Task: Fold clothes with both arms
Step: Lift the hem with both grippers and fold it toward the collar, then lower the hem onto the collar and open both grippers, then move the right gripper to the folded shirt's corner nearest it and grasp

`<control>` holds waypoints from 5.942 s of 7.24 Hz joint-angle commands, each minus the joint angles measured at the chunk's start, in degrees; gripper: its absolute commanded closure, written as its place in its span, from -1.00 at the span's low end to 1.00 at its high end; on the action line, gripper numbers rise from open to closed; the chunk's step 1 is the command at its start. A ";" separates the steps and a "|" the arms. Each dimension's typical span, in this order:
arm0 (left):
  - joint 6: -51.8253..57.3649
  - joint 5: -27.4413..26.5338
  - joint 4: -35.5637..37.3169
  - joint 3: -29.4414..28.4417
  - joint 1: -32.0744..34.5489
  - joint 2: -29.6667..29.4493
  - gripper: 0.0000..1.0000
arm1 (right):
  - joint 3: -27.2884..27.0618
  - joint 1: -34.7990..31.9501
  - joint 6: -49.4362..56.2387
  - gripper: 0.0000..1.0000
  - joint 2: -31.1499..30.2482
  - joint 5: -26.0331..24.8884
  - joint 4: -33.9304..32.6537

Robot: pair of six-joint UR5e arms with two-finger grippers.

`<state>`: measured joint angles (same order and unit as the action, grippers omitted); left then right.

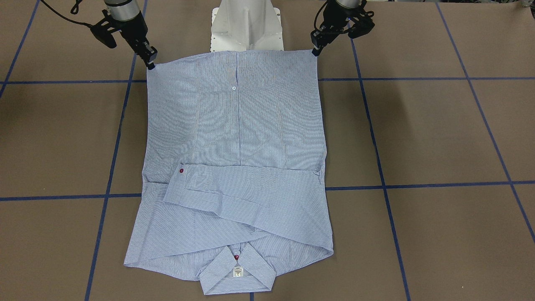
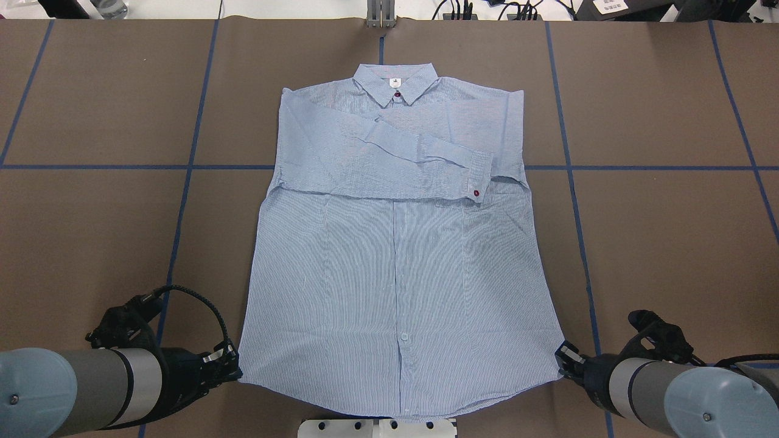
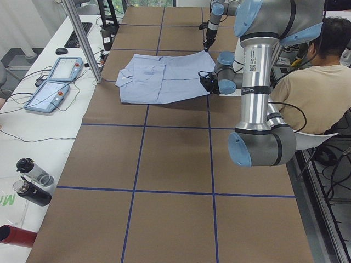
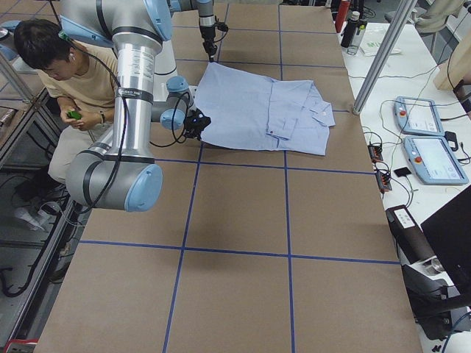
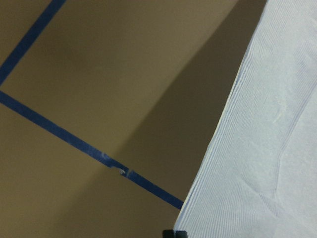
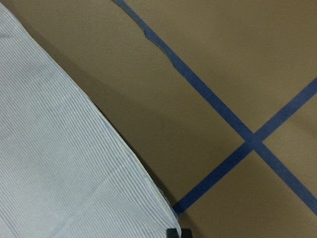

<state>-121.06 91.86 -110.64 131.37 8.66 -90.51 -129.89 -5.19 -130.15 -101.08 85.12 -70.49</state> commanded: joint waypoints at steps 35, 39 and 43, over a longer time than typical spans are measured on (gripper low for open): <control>21.30 11.25 -33.76 -77.40 41.88 -45.99 0.59 | 59.22 -43.24 14.57 0.08 49.66 9.27 5.45; 25.35 9.04 -33.67 -77.94 42.41 -46.34 0.12 | 58.18 -43.41 15.02 -0.12 49.32 9.79 9.03; 25.53 9.39 -33.15 -69.86 42.76 -41.87 0.06 | 37.22 -35.53 14.31 -0.30 32.14 10.15 8.70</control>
<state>-95.57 101.21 -144.01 59.41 51.37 -133.74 -86.18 -43.68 -115.57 -62.97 95.45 -61.73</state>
